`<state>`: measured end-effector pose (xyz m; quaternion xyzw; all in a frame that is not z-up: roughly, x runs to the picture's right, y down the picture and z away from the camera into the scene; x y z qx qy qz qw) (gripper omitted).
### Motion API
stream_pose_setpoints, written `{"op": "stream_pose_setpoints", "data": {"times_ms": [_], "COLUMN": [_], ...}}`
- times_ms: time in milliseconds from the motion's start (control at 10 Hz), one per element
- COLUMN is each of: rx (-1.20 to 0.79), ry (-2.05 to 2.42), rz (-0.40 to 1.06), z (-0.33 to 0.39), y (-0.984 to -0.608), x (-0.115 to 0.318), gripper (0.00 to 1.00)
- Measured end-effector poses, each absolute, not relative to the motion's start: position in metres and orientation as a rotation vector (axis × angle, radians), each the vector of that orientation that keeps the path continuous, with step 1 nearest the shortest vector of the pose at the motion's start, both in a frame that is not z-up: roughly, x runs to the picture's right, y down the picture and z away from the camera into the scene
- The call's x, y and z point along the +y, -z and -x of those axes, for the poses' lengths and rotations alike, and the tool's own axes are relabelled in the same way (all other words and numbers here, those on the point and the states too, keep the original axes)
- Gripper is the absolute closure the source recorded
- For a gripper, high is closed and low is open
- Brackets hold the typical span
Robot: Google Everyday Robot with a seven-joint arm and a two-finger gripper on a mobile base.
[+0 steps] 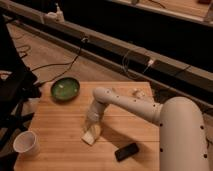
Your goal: Wipe the white sponge on the table
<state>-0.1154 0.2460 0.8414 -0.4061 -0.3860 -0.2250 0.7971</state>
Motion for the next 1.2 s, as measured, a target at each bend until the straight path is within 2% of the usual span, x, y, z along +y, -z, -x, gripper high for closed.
{"op": "stream_pose_setpoints", "data": {"times_ms": [400, 700, 1200], "rx": [-0.953, -0.994, -0.815], "ry": [0.551, 0.538, 0.394], "rz": [0.874, 0.876, 0.974], "z": [0.178, 0.198, 0.138], "y": [-0.822, -0.799, -0.761], "x": [0.272, 0.297, 0.336], "gripper": [1.0, 1.0, 1.0]}}
